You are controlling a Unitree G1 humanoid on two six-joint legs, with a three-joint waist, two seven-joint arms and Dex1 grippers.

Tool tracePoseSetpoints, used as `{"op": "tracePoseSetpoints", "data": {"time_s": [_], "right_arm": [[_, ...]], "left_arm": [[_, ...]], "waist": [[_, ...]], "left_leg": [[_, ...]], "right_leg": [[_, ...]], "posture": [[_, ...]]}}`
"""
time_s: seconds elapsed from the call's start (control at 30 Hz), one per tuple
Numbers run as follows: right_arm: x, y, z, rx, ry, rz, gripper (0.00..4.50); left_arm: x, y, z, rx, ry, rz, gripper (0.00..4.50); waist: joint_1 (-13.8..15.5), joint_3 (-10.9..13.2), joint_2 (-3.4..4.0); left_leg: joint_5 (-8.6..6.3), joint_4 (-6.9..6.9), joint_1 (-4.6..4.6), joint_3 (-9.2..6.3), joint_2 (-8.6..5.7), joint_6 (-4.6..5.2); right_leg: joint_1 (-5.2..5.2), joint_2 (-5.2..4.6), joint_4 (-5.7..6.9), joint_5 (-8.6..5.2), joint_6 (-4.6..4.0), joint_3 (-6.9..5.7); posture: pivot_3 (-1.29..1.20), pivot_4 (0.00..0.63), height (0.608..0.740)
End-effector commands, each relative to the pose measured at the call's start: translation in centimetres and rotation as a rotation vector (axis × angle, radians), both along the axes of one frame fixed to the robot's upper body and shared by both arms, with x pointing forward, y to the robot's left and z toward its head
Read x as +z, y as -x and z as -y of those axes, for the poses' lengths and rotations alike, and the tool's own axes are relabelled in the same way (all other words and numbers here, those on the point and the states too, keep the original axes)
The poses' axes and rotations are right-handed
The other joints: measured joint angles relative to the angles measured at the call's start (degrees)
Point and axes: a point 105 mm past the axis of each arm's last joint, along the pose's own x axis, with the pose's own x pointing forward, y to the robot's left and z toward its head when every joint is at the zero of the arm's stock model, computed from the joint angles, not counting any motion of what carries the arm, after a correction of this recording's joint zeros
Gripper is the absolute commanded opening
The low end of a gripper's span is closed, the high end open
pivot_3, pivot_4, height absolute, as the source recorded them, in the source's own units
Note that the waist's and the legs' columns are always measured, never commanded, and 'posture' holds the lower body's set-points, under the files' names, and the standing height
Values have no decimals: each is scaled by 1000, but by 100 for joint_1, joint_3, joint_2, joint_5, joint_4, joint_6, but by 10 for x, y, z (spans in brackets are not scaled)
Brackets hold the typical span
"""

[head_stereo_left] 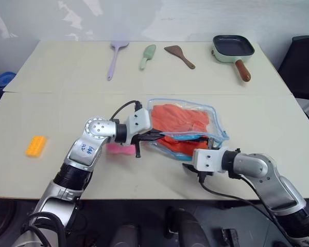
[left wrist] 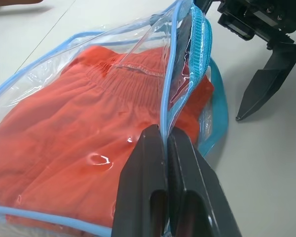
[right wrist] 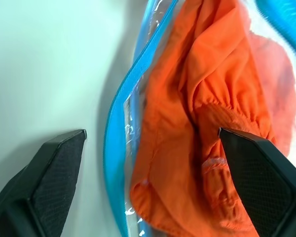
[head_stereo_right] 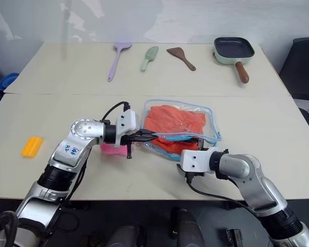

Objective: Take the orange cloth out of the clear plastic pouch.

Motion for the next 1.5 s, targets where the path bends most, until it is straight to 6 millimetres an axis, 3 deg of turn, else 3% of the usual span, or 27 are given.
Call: {"op": "tracePoseSetpoints", "data": {"time_s": [0.03, 0.07, 0.17, 0.3, 1.23, 1.33, 1.47, 1.5], "right_arm": [[19, -6, -11, 9, -44, 102, 4472], [19, -7, -12, 10, -45, 106, 4472], [24, -6, -14, 27, -58, 116, 3851], [22, -10, -12, 15, -39, 115, 2496], [0, -19, -40, 81, 34, 160, 2496], [-1, -24, -40, 52, 35, 175, 3134], [-1, -27, -37, 31, 46, 193, 4446], [-2, -28, -36, 27, 51, 194, 4446]], "left_arm": [[13, 1, 2, -17, 14, 57, 0], [13, 1, 2, -18, 14, 58, 0], [13, 1, 2, -18, 13, 61, 0], [13, 1, 2, -15, 12, 62, 0], [15, -1, 4, -8, 23, 61, 0], [15, -1, 5, -10, 26, 62, 0], [16, -1, 5, -12, 27, 62, 0], [15, -1, 5, -12, 27, 61, 0]], "waist": [[3, 0, 0], [5, 0, 0], [15, 0, 0], [15, 0, 0], [0, 0, 0], [1, 0, 0], [-6, -1, 1], [-11, -1, 1]], "left_leg": [[0, 0, 0, 0, 0, 0], [0, 0, -1, -1, 0, 0], [0, 0, -2, -2, 0, 0], [0, 0, -3, -2, -1, 0], [0, 0, -2, -2, 1, 0], [0, 0, -2, -2, 1, 0], [0, 0, 0, -1, 1, 0], [0, 0, 1, -1, 1, 0]], "right_leg": [[0, -1, 0, 0, 0, 0], [0, 0, 0, 0, 0, -1], [0, -1, -2, 0, 0, -2], [0, -1, -4, 0, 0, -3], [-1, 0, -1, 0, 0, -3], [-1, 0, -1, 0, 0, -3], [0, 0, 0, 0, 0, -2], [1, 0, 0, 0, 0, -1]], "posture": [[0, 150, 740], [0, 150, 740], [0, 150, 740], [0, 150, 740], [0, 150, 740], [0, 150, 740], [0, 150, 740], [0, 150, 740]]}}
